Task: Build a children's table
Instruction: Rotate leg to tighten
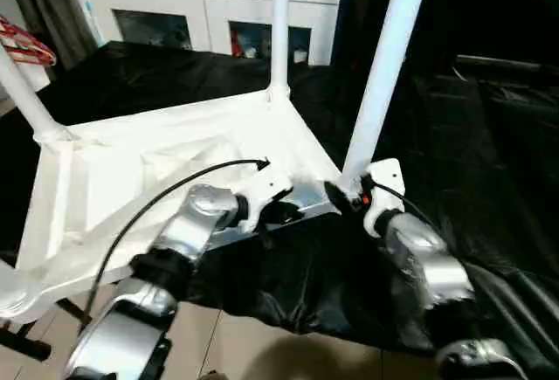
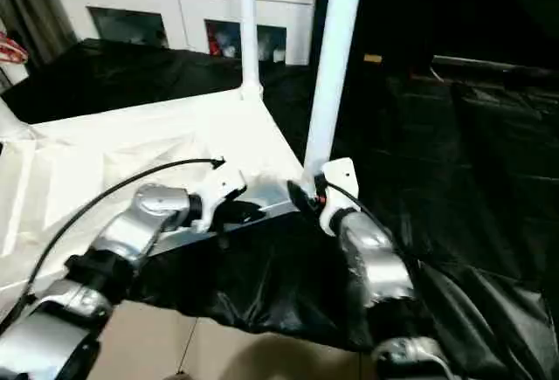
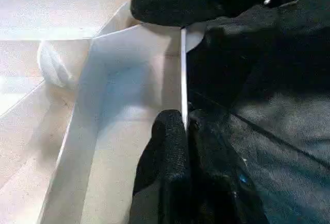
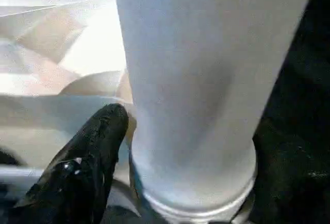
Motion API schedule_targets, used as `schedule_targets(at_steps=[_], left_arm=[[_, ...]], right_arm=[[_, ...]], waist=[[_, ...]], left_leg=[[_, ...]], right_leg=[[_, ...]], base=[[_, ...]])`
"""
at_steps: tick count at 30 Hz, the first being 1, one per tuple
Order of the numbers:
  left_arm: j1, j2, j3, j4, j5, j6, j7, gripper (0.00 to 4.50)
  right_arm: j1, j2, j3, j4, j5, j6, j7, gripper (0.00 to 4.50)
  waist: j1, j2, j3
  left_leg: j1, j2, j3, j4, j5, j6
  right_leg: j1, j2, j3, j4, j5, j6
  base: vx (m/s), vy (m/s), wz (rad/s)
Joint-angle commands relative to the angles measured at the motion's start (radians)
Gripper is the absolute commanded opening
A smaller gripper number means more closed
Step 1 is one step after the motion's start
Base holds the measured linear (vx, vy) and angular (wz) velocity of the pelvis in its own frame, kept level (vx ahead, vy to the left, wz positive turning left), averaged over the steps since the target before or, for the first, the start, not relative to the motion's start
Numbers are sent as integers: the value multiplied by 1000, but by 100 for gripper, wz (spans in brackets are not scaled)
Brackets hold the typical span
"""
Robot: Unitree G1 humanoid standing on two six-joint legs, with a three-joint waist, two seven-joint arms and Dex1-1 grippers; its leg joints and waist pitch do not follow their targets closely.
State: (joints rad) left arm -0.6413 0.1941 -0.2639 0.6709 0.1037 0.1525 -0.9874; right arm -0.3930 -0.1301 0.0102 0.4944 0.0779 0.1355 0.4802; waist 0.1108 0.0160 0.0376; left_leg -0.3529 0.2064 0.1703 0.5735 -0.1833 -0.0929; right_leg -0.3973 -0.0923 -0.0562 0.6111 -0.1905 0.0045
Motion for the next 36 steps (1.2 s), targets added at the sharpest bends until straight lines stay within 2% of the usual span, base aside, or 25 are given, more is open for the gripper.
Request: schedule_targets(at_steps=[1, 2, 3, 4, 5, 6, 7, 8, 9, 11, 13, 14, 17, 18, 19, 20, 21, 22, 24, 32, 33, 35, 36], left_arm=[[-1, -38, -41, -40, -47, -46, -42, 0], [3, -24, -32, -46, -60, -40, -66, 0], [3, -24, -32, -46, -60, -40, -66, 0], [10, 2, -23, -54, -75, -49, -112, 0], [13, 15, -21, -57, -80, -50, -139, 0], [14, 19, -21, -57, -80, -52, -145, 0], [19, 42, -23, -62, -87, -64, -193, 0], [19, 42, -23, -62, -87, -64, -193, 0], [23, 55, -23, -67, -92, -71, -221, 0], [26, 88, -20, -78, -109, -84, -296, 0], [26, 95, -20, -79, -111, -84, -310, 0], [26, 100, -20, -80, -113, -83, -319, 0], [23, 119, -23, -77, -116, -87, -352, 0], [22, 127, -25, -76, -119, -88, -367, 0], [21, 137, -28, -75, -121, -91, -381, 0], [19, 144, -27, -70, -123, -94, -393, 0], [17, 148, -26, -65, -124, -97, -400, 0], [14, 152, -24, -59, -125, -100, -406, 0], [11, 156, -20, -50, -126, -105, -421, 0], [-2, 148, -9, -23, -127, -113, -406, 0], [-2, 141, -7, -26, -128, -111, -395, 0], [-11, 104, -4, -13, -93, -106, -283, 0], [-15, 96, -5, -8, -84, -102, -257, 0]], right_arm=[[-1, 33, 126, -15, 17, -6, 121, 393], [2, -9, 134, -21, 15, -19, 172, 393], [2, -9, 134, -21, 15, -19, 172, 393], [12, -76, 145, -43, 27, -27, 278, 393], [20, -104, 150, -59, 36, -30, 334, 393], [22, -111, 151, -63, 38, -29, 348, 393], [38, -157, 159, -93, 61, -23, 444, 393], [38, -157, 159, -93, 61, -23, 444, 393], [48, -180, 161, -112, 73, -13, 498, 393], [68, -235, 176, -155, 106, 16, 631, 393], [72, -245, 182, -163, 112, 23, 655, 393], [74, -252, 187, -166, 114, 27, 670, 368], [76, -272, 209, -175, 117, 40, 710, 350], [76, -283, 219, -178, 121, 45, 729, 350], [77, -293, 230, -183, 123, 47, 749, 329], [80, -301, 238, -190, 127, 53, 772, 329], [82, -304, 241, -193, 128, 55, 784, 323], [83, -306, 244, -197, 129, 59, 794, 317], [84, -308, 248, -206, 128, 70, 814, 297], [87, -299, 257, -214, 135, 71, 815, 270], [90, -290, 251, -214, 138, 68, 799, 269], [90, -214, 211, -172, 101, 32, 640, 269], [87, -198, 202, -159, 92, 27, 603, 269]], waist=[[0, -10, -53], [-1, -9, -53], [0, -4, -55], [2, -2, -57], [3, -2, -58], [2, -1, -57], [2, 5, -58], [5, 2, -58], [9, 4, -60], [14, 7, -61], [17, 11, -61], [18, 10, -58], [21, 9, -56], [21, 10, -56], [21, -3, -56], [24, 0, -56], [28, -6, -56], [30, -3, -58], [31, -8, -57], [33, -6, -56], [34, -1, -57], [32, 8, -55], [30, 5, -55]], left_leg=[[-8, 13, -1, -72, -221, 27], [-8, 13, 0, -72, -213, 28], [-6, 13, 0, -69, -203, 29], [-6, 12, 1, -64, -189, 38], [-8, 11, 4, -60, -169, 55], [-10, 11, 3, -59, -161, 63], [-13, 11, 2, -60, -155, 67], [-11, 12, 4, -59, -158, 73], [-7, 16, 6, -55, -155, 85], [-8, 18, 5, -53, -147, 96], [-7, 22, 6, -51, -156, 106], [-9, 22, 5, -54, -171, 100], [-6, 23, 4, -59, -212, 70], [-6, 23, 4, -60, -214, 67], [-6, 24, 5, -60, -211, 67], [-6, 24, 3, -59, -203, 67], [-7, 24, 4, -58, -189, 73], [-6, 25, 4, -57, -183, 74], [-7, 24, 6, -55, -157, 81], [-8, 24, 5, -57, -170, 69], [-8, 24, 4, -57, -165, 67], [-8, 22, 4, -57, -176, 59], [-8, 22, 4, -59, -187, 52]], right_leg=[[49, -45, 35, -80, -204, -172], [47, -46, 35, -79, -195, -176], [49, -44, 34, -78, -172, -187], [52, -42, 34, -73, -123, -203], [53, -39, 34, -68, -67, -218], [53, -39, 33, -65, -49, -225], [55, -40, 31, -64, -45, -231], [56, -40, 31, -66, -44, -232], [52, -39, 32, -63, -21, -246], [54, -40, 28, -59, -6, -264], [51, -40, 28, -57, 7, -278], [50, -42, 27, -59, -19, -277], [50, -45, 28, -65, -107, -263], [49, -45, 28, -65, -112, -260], [50, -45, 29, -66, -112, -255], [50, -46, 29, -63, -110, -255], [49, -47, 30, -62, -113, -251], [48, -48, 30, -62, -109, -251], [48, -47, 30, -59, -78, -254], [47, -50, 30, -62, -115, -244], [48, -49, 30, -60, -107, -245], [44, -48, 30, -62, -97, -247], [45, -49, 29, -64, -109, -246]], base=[[0, 0, 0], [0, 0, 0], [0, 0, 0], [0, 0, 0], [0, 0, 0], [0, 0, 0], [0, 0, 0], [0, 0, 0], [0, 0, 0], [0, 0, 0], [0, 0, 0], [0, 0, 0], [0, 0, 0], [0, 0, 0], [0, 0, 0], [0, 0, 0], [0, 0, 0], [0, 0, 0], [0, 0, 0], [0, 0, 0], [0, 0, 0], [0, 0, 0], [0, 0, 0]])
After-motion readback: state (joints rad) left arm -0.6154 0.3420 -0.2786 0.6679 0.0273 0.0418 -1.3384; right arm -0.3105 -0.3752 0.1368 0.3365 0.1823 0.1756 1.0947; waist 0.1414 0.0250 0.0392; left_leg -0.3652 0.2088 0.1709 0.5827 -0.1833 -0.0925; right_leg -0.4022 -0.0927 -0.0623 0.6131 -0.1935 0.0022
